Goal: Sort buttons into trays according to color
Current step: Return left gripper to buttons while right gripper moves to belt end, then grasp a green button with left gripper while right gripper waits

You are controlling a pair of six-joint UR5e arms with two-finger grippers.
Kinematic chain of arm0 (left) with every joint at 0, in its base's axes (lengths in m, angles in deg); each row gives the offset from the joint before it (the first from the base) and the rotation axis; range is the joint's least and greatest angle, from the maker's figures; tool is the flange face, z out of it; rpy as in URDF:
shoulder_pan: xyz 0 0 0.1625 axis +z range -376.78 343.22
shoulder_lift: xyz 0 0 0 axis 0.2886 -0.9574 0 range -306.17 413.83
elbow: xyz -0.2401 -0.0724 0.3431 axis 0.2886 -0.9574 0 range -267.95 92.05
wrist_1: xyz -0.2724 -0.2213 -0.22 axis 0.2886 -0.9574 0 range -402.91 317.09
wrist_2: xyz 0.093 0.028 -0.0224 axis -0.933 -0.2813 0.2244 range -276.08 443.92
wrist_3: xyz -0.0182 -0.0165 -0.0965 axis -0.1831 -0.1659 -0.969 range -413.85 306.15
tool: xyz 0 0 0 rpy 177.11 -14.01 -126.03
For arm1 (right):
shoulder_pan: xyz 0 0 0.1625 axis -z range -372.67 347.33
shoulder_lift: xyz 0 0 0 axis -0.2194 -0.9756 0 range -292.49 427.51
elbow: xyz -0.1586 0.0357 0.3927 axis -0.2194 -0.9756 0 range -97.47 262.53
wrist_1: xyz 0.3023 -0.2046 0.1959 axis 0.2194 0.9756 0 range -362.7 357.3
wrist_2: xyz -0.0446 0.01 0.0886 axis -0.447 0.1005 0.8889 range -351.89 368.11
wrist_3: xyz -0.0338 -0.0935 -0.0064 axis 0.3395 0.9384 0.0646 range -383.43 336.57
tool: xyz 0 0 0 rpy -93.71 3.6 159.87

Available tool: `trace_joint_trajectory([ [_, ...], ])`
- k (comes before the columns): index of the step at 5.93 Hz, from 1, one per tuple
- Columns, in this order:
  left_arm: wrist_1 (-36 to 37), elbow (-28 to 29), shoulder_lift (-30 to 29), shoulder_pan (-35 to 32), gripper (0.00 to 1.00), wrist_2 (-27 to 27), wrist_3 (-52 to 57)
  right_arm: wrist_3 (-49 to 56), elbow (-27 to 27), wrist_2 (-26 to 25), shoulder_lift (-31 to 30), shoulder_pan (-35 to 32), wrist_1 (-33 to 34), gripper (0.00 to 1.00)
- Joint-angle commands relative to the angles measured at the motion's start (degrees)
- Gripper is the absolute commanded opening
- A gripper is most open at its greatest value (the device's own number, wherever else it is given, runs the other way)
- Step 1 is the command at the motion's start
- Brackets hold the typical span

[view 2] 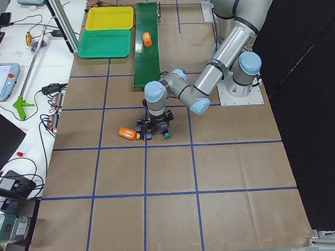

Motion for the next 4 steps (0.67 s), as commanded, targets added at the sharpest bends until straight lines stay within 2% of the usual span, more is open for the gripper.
trace_joint_trajectory([
  [1, 0.4, -1.0, -0.6, 0.2, 0.95, -4.0, 0.2, 6.7, 5.8, 3.3, -0.3, 0.0, 8.8, 1.00],
  [3, 0.5, -1.4, -0.8, 0.2, 0.39, -4.1, 1.6, 5.8, 6.3, 2.7, -0.5, 0.0, 9.0, 1.00],
  [4, 0.5, -1.3, -0.8, 0.2, 0.18, -3.9, 1.6, 5.8, 6.1, 2.7, -0.7, 0.0, 8.8, 1.00],
])
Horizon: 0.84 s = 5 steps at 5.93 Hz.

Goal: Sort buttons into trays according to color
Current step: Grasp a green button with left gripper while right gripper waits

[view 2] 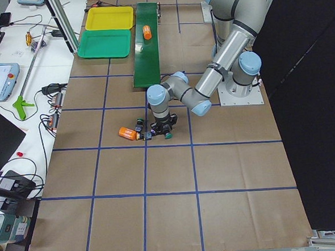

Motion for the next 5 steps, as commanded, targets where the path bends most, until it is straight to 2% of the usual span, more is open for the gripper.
trace_joint_trajectory([
  [1, -0.1, 0.5, 0.2, 0.0, 0.01, 0.0, 0.3, 0.1, -0.1, -0.1, -0.7, -0.2, -0.5, 1.00],
  [2, -2.7, 0.9, 1.9, -0.4, 0.00, 0.2, 0.1, 0.0, 0.0, -0.2, -0.7, -1.2, -0.8, 1.00],
  [4, -17.8, 7.2, 8.1, -2.1, 0.00, 2.9, -1.2, 0.0, 0.1, -2.3, -0.7, -3.2, -0.9, 1.00],
  [5, -22.4, 10.1, 10.5, -6.6, 0.00, 4.6, -1.4, 0.6, 0.2, -4.2, -0.7, -3.2, -1.0, 1.00],
])
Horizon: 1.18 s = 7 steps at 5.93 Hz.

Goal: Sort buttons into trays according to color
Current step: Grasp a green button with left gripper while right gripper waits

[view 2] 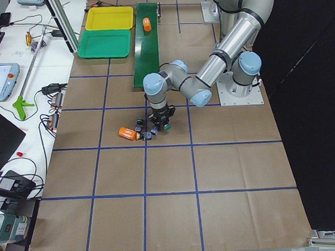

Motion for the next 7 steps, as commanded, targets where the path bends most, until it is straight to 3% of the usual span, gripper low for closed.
trace_joint_trajectory([
  [1, -7.8, 5.4, 3.5, -10.1, 0.00, 1.4, -1.8, 0.7, -0.1, -1.8, -0.1, -0.4, -0.1, 1.00],
  [4, -7.0, 6.5, 2.6, -30.0, 0.00, 2.1, -13.4, -0.1, 0.1, -1.2, -0.6, -0.3, -0.1, 1.00],
  [7, -2.8, 5.0, -0.8, -35.2, 0.01, 2.1, -15.7, 0.7, 0.5, -1.6, -0.9, -0.4, 0.0, 1.00],
])
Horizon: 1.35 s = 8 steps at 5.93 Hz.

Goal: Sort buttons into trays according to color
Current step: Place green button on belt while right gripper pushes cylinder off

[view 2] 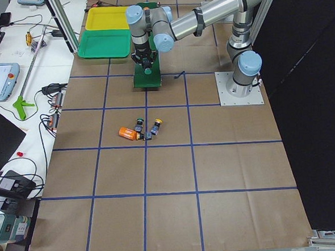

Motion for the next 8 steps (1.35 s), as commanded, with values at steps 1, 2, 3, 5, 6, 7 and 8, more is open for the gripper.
trace_joint_trajectory([
  [1, 3.5, -0.9, -1.8, -3.1, 0.02, -0.1, -0.2, -0.5, 0.1, 0.0, -0.1, 0.0, 0.2, 1.00],
  [2, 7.3, -2.9, -2.2, -3.4, 0.05, -0.1, -0.8, -0.6, 0.1, -0.2, -0.1, 0.0, 0.2, 1.00],
  [3, 10.3, -5.3, -2.2, -3.4, 0.06, 0.0, -1.7, -0.6, 0.1, -0.2, -0.1, 0.0, 0.2, 1.00],
  [5, 12.2, -6.0, -2.2, -3.4, 0.88, 0.1, -2.1, -0.5, 0.3, -0.1, -0.1, 0.0, 0.2, 1.00],
  [6, 11.5, -5.1, -1.6, -3.0, 0.94, 0.1, -2.2, -0.6, 0.1, 0.1, -0.1, 0.0, 0.2, 1.00],
  [7, 11.1, -4.9, 0.0, -2.1, 0.95, -0.1, -2.3, -0.6, 0.3, -0.1, -0.1, 0.0, 0.1, 1.00],
  [8, 7.5, -3.4, 1.1, 0.8, 0.96, -0.2, -1.3, -0.5, 0.3, 0.0, -0.1, 0.0, 0.1, 1.00],
])
